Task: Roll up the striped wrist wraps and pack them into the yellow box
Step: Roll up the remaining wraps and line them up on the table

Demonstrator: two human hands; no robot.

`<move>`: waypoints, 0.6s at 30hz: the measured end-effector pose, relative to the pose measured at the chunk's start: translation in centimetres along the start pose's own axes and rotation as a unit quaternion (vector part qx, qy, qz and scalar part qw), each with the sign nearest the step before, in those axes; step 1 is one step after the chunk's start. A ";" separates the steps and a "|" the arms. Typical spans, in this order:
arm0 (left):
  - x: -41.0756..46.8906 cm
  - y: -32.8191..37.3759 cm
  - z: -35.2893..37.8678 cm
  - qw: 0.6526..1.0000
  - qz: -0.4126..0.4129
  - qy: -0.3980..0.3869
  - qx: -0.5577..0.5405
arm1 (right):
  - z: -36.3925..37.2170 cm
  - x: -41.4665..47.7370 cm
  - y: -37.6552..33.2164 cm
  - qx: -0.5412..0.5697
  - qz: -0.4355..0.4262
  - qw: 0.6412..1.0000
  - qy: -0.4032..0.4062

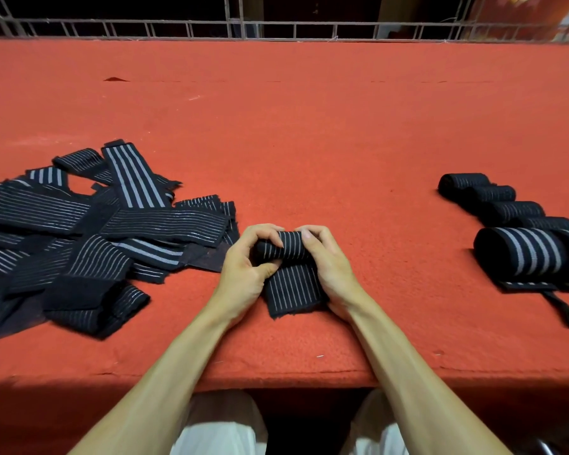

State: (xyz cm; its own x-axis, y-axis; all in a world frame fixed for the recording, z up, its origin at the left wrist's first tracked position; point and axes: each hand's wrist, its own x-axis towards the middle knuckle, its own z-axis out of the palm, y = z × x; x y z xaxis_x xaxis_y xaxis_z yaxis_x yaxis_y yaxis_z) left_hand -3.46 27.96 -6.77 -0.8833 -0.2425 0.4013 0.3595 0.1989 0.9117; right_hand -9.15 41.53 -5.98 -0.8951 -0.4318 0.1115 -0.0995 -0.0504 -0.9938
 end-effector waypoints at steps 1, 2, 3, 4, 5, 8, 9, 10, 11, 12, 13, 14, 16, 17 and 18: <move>0.0 0.2 0.1 1.000 -0.006 -0.013 0.011 | -0.1 0.0 -0.2 0.017 0.011 1.000 0.005; -0.1 0.3 0.1 0.999 -0.010 -0.030 0.024 | -0.2 -0.1 -0.3 0.029 0.020 0.999 0.010; -0.1 0.3 0.1 0.998 -0.011 -0.046 0.044 | -0.2 -0.1 -0.4 0.036 0.025 0.999 0.015; -0.1 0.2 0.2 0.996 -0.015 -0.061 0.061 | -0.2 -0.1 -0.4 0.034 0.025 0.999 0.016; -0.2 0.2 0.2 0.995 -0.028 -0.072 0.064 | -0.3 -0.1 -0.3 0.032 0.025 0.999 0.014; -0.1 0.5 0.5 0.993 -0.080 -0.080 0.011 | -0.3 0.0 0.0 0.053 0.017 0.998 0.006; 0.0 0.6 0.6 0.993 -0.095 -0.074 -0.003 | -0.3 0.0 0.1 0.072 0.009 0.997 0.003; 0.1 0.6 0.8 0.992 -0.108 -0.066 -0.008 | -0.4 0.1 0.2 0.092 -0.001 0.996 0.000; 0.1 0.5 0.9 0.991 -0.116 -0.060 -0.001 | -0.4 0.1 0.2 0.111 -0.008 0.994 -0.005; 0.2 0.5 1.1 0.991 -0.119 -0.058 0.013 | -0.5 0.1 0.3 0.126 -0.013 0.992 -0.009; 0.2 0.4 1.1 0.990 -0.122 -0.060 0.022 | -0.6 0.0 0.3 0.135 -0.017 0.991 -0.013; 0.2 0.4 1.1 0.990 -0.126 -0.064 0.022 | -0.7 0.1 0.3 0.144 -0.019 0.989 -0.017; 0.1 0.5 0.9 0.991 -0.121 -0.057 0.008 | -0.7 0.1 0.5 0.155 -0.016 0.987 -0.033; 0.0 0.5 0.8 0.992 -0.113 -0.050 0.000 | -0.6 0.1 0.6 0.158 -0.011 0.987 -0.038; -0.1 0.4 0.7 0.994 -0.102 -0.043 -0.003 | -0.4 0.3 0.6 0.153 -0.001 0.988 -0.036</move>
State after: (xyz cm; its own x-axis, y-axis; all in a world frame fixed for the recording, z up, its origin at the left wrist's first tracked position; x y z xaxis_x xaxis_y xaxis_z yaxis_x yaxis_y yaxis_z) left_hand -3.48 28.74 -6.52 -0.9602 -0.1951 0.2000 0.1726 0.1486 0.9737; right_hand -9.64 41.78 -6.58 -0.8604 -0.4942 0.1244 0.0448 -0.3166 -0.9475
